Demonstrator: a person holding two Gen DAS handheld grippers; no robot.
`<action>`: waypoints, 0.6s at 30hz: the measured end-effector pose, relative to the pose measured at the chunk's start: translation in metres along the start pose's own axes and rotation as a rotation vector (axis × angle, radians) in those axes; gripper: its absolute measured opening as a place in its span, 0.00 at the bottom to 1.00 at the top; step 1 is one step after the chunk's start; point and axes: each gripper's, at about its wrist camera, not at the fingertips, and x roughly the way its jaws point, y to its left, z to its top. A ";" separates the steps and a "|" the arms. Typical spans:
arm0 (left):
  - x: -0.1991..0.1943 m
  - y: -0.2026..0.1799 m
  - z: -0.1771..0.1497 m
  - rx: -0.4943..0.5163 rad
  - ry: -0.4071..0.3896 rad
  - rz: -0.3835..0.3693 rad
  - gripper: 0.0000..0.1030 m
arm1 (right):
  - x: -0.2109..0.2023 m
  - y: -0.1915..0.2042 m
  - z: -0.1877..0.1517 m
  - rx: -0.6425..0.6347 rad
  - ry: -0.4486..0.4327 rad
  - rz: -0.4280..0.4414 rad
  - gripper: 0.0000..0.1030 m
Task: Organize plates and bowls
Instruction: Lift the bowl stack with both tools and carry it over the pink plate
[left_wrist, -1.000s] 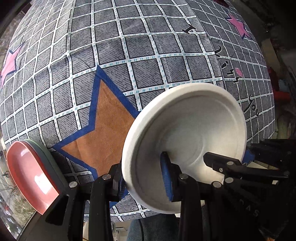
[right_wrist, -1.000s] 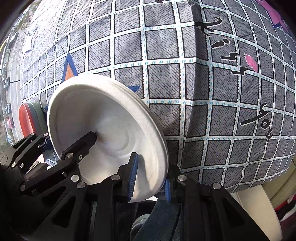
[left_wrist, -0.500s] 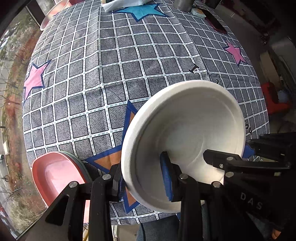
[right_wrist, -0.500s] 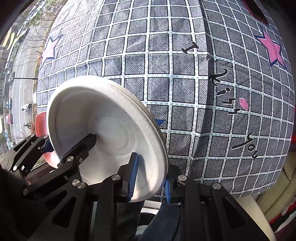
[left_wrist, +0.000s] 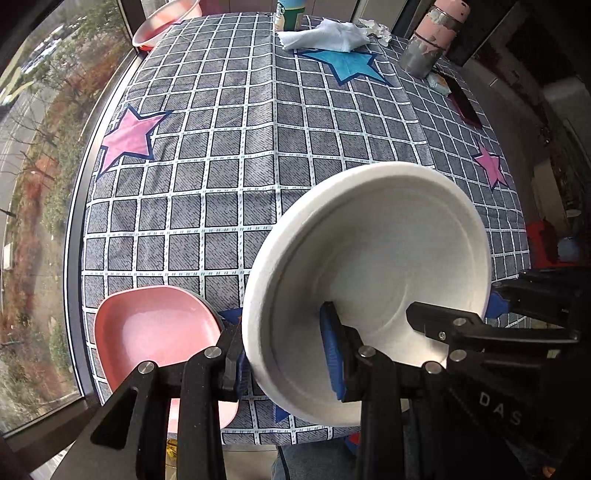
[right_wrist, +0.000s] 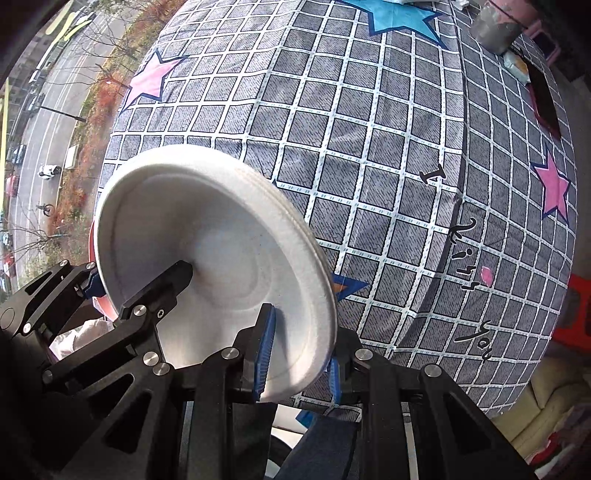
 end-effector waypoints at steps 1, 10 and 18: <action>-0.001 0.003 -0.001 -0.011 -0.004 0.005 0.35 | 0.004 0.011 0.004 -0.010 -0.001 -0.002 0.26; -0.007 0.028 -0.012 -0.118 -0.028 0.039 0.35 | 0.024 0.044 0.016 -0.122 -0.004 -0.006 0.26; -0.021 0.058 -0.030 -0.205 -0.057 0.100 0.35 | 0.022 0.081 0.031 -0.214 -0.005 0.007 0.26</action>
